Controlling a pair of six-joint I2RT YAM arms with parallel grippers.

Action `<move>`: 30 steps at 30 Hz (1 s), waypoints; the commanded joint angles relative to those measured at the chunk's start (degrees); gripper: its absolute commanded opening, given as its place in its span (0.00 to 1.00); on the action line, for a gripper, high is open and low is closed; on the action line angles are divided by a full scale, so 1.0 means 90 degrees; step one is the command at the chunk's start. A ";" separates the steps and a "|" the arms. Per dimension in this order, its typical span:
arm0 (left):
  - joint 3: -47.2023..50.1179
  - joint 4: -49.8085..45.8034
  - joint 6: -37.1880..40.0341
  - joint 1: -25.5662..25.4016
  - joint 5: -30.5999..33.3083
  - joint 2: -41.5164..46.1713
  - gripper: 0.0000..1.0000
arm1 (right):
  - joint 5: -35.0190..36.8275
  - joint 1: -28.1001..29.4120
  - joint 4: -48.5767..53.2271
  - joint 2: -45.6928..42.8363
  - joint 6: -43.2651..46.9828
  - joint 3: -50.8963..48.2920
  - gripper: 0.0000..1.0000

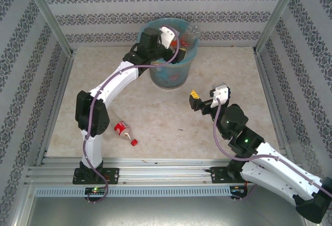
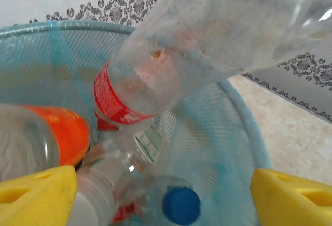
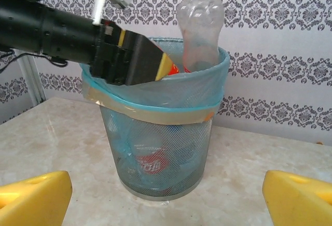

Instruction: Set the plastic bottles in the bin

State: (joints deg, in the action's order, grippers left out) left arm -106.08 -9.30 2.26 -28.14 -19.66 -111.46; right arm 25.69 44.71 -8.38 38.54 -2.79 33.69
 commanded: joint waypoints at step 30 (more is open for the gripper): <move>-0.4941 -0.1707 0.1067 -0.1268 0.2242 -0.2500 0.62 | 0.0229 -0.0088 0.0543 -0.0605 -0.0401 0.0340 0.89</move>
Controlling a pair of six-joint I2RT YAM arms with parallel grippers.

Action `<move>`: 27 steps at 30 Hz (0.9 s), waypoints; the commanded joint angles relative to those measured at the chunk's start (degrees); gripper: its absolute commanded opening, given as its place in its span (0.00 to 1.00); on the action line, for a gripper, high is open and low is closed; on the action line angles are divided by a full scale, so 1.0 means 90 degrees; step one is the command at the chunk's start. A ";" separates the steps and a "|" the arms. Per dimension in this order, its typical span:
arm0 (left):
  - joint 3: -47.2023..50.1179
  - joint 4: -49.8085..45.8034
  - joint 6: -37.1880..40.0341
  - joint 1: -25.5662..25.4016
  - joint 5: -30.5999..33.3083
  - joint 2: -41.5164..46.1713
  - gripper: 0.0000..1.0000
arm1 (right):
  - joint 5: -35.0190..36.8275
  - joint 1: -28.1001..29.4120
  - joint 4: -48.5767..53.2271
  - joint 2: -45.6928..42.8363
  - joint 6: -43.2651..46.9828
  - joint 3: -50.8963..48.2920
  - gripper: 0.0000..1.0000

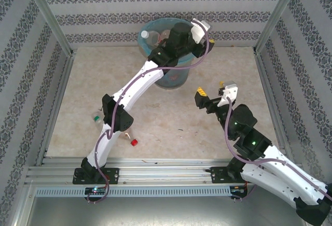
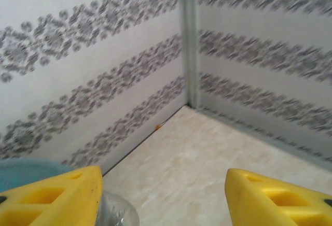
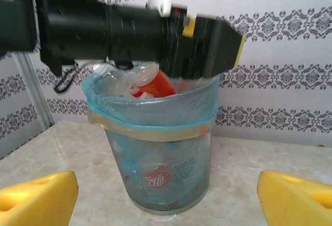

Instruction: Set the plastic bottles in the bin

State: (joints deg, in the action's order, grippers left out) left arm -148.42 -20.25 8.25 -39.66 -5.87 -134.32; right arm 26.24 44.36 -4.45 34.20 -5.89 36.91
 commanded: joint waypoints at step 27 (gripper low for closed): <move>0.2879 -0.0777 -0.1365 0.0761 0.0240 0.2326 0.38 | 0.0193 -0.0051 0.0231 -0.0002 -0.0849 -0.0155 0.88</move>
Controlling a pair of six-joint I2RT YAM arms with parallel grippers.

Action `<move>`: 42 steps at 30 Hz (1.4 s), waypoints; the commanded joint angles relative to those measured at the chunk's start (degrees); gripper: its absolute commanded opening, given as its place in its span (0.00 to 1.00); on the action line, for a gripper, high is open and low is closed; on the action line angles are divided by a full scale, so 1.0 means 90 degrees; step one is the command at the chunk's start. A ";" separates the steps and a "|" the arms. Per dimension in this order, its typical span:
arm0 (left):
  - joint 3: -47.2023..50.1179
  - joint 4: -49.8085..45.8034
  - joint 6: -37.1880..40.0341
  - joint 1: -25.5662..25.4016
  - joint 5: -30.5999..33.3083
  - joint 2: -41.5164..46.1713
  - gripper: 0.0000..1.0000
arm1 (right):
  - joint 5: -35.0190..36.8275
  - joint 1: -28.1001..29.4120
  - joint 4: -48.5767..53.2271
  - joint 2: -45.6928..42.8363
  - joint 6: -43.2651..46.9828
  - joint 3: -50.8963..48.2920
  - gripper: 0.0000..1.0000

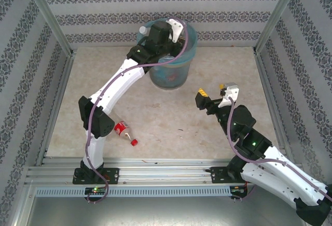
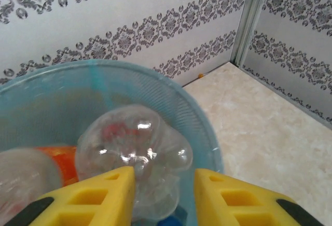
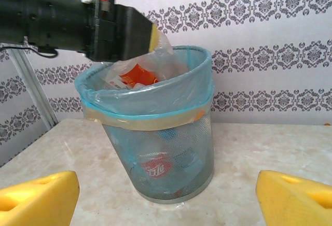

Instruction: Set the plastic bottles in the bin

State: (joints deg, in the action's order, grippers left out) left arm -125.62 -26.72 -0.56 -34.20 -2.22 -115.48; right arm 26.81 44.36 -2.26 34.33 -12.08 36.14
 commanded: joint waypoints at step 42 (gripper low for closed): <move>-0.0202 0.0956 -0.1874 0.0396 -0.3010 0.0056 0.52 | -0.0041 -0.0047 -0.0009 0.0353 -0.0212 0.0112 0.87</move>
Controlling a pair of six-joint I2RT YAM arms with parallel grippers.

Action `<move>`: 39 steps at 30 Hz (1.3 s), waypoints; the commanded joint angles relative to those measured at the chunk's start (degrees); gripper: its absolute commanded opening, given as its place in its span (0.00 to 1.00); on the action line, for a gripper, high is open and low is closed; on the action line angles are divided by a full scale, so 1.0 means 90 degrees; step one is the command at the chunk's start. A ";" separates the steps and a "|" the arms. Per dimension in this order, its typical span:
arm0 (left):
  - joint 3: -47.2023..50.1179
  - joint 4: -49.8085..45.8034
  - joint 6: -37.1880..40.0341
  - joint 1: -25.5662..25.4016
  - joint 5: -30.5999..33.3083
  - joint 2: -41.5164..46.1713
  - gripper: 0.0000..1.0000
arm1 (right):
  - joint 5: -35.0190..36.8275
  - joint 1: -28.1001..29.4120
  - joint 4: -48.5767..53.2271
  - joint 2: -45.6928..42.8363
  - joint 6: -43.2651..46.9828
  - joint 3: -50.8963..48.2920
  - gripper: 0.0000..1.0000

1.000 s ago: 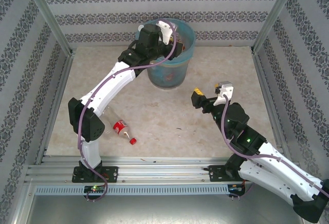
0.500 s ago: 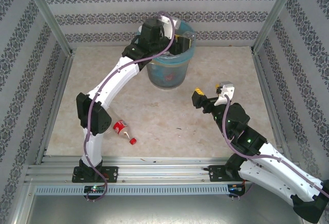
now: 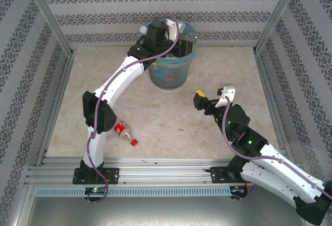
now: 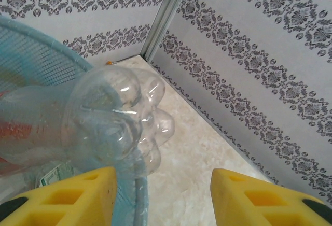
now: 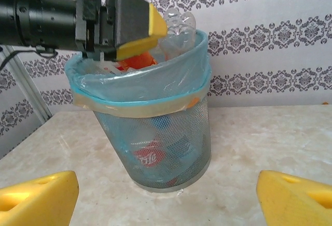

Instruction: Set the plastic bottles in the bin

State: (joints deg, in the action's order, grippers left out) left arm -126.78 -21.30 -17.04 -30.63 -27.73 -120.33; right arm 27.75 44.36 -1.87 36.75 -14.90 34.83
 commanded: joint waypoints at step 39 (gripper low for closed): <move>0.9723 0.3016 0.2920 0.0946 0.7767 0.9720 1.00 | -0.2610 0.2665 0.1859 0.9157 -0.0272 0.5776 0.90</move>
State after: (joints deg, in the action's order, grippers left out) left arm -40.69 0.71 5.89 -22.98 38.87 -34.44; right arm 4.38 68.69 10.35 117.54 -15.81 83.83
